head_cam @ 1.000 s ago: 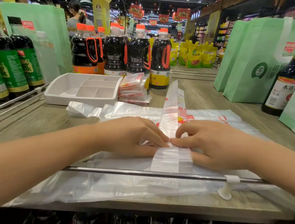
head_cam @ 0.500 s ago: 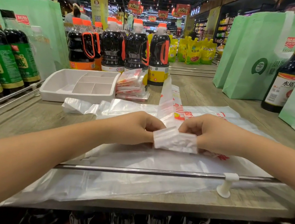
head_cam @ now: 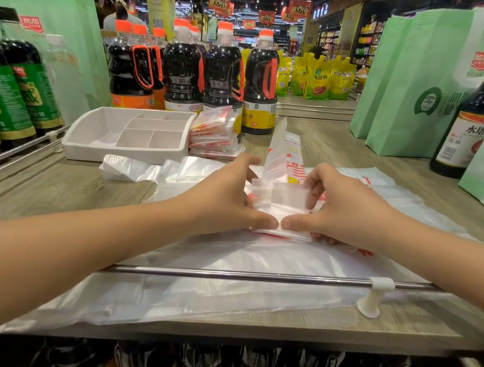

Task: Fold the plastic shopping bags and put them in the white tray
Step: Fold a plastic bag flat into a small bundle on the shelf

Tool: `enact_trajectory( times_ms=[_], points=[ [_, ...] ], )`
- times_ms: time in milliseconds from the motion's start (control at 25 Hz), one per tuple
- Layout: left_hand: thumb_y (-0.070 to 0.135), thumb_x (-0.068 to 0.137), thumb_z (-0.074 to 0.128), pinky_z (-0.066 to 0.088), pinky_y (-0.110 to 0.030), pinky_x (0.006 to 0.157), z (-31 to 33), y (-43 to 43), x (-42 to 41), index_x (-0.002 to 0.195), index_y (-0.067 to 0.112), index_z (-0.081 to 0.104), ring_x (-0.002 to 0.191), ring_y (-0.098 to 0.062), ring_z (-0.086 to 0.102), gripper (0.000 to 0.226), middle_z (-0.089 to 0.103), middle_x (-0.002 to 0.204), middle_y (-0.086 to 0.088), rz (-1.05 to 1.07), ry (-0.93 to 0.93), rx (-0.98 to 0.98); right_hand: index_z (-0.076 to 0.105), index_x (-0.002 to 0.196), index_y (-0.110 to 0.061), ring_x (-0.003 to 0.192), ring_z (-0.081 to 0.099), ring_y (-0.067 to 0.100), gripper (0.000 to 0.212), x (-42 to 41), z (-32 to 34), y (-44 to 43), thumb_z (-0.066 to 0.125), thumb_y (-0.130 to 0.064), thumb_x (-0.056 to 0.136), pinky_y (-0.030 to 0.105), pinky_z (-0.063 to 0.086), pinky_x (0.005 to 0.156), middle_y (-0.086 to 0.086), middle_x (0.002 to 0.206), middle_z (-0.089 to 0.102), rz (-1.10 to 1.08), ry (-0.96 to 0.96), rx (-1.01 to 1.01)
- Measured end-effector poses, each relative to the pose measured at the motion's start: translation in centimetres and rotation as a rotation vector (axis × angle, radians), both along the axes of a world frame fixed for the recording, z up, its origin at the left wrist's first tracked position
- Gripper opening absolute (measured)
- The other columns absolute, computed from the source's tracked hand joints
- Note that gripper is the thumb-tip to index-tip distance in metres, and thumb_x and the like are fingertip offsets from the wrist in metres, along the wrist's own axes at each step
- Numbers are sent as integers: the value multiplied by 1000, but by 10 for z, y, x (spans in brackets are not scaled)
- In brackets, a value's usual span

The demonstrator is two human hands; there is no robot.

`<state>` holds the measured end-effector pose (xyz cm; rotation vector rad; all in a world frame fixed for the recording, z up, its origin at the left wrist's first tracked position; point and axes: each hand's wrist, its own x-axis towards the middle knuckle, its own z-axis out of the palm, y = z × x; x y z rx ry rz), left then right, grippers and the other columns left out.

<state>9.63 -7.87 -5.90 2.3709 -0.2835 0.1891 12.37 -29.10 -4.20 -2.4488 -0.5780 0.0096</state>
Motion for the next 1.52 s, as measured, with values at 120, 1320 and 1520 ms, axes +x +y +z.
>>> enact_trajectory(
  times_ms=[120, 1320, 1520],
  points=[
    [37, 69, 90, 56, -20, 64, 0, 0, -1, 130, 25, 36, 69, -7, 68, 82, 51, 123, 8, 20, -57, 17, 41, 104, -26, 78, 55, 3, 70, 6, -2, -4, 86, -59, 61, 22, 40, 60, -11, 97, 55, -7, -210, -146],
    [54, 102, 20, 49, -42, 77, 8, 14, 7, 100, 30, 52, 85, -21, 57, 40, 60, 93, 2, -196, -250, 728, 61, 102, -35, 93, 59, 10, 14, 17, -1, -19, 52, -45, 97, 38, 49, 82, -17, 97, 64, 359, -284, -373],
    [64, 90, 56, 50, -35, 84, -2, 31, 12, 109, 21, 64, 98, -10, 58, 47, 52, 113, 11, -352, -277, 393, 65, 86, -53, 66, 57, -5, 20, 18, -3, -24, 52, -45, 99, 20, 37, 60, -29, 69, 63, 278, -254, -148]
  ],
)
